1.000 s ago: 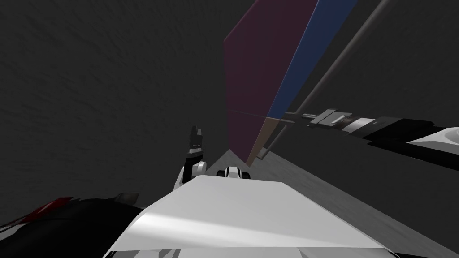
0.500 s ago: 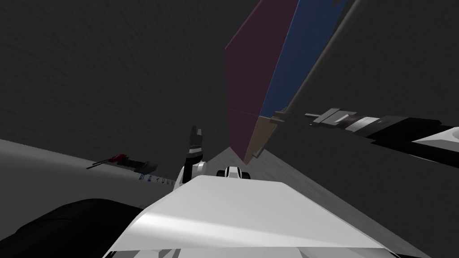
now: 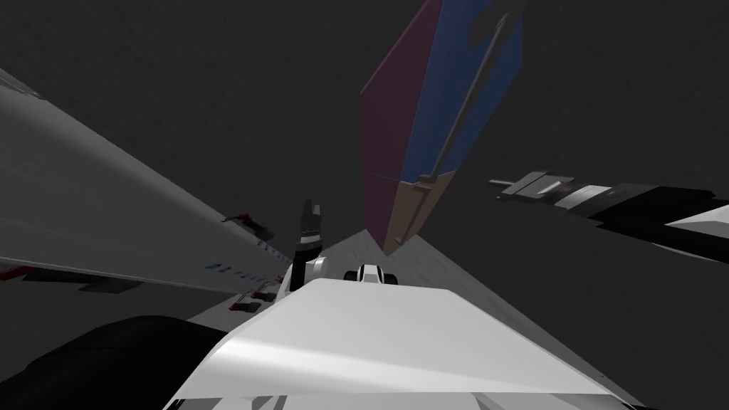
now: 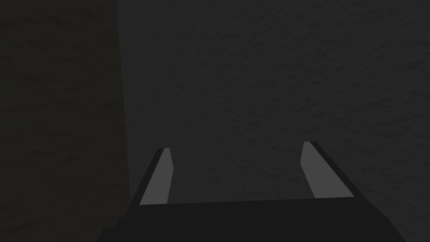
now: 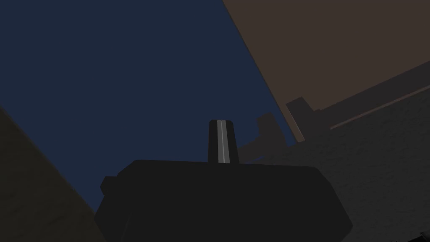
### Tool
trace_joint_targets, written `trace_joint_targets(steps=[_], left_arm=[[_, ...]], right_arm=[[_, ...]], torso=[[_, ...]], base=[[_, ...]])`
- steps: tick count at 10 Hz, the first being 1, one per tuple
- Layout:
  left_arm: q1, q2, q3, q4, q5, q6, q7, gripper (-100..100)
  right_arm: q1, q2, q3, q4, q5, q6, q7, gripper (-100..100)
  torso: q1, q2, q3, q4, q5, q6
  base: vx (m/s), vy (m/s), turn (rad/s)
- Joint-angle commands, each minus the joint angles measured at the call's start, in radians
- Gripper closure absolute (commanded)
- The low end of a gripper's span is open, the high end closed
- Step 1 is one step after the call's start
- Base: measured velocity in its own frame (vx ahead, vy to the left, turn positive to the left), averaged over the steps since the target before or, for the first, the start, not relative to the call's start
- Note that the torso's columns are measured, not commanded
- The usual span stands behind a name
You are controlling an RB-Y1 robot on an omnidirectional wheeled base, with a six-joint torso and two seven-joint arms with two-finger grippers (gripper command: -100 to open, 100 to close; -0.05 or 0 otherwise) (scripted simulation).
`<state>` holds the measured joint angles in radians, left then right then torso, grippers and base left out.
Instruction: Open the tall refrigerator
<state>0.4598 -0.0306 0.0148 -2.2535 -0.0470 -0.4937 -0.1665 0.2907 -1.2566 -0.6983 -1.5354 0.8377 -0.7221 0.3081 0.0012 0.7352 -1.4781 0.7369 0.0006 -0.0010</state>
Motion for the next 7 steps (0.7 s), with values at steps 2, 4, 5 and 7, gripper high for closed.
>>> trace_joint_targets(steps=[2, 4, 5, 7], left_arm=[[0.0, 0.0, 0.0, 0.0, 0.0, 0.0, 0.0, 0], [0.0, 0.0, 0.0, 0.0, 0.0, 0.0, 0.0, 0], [0.0, 0.0, 0.0, 0.0, 0.0, 0.0, 0.0, 0], [0.0, 0.0, 0.0, 0.0, 0.0, 0.0, 0.0, 0]], right_arm=[[-0.012, -0.004, 0.001, 0.035, -0.004, -0.012, 0.014, 100], [-0.021, -0.007, 0.003, 0.059, -0.006, -0.02, 0.022, 100], [-0.029, -0.01, 0.005, 0.084, -0.009, -0.028, 0.031, 100], [-0.038, -0.013, 0.007, 0.108, -0.011, -0.035, 0.04, 100]], torso=[[-0.001, 0.003, 0.002, 0.001, 0.0, 0.0], [-0.002, 0.004, 0.003, 0.001, -0.001, 0.0], [-0.002, 0.004, 0.003, 0.001, -0.001, 0.002], [0.001, 0.002, 0.002, 0.001, 0.0, 0.001]], base=[[-0.187, -0.178, 0.245], [-0.201, -0.193, 0.245], [-0.205, -0.174, 0.244], [-0.223, -0.144, 0.299]])
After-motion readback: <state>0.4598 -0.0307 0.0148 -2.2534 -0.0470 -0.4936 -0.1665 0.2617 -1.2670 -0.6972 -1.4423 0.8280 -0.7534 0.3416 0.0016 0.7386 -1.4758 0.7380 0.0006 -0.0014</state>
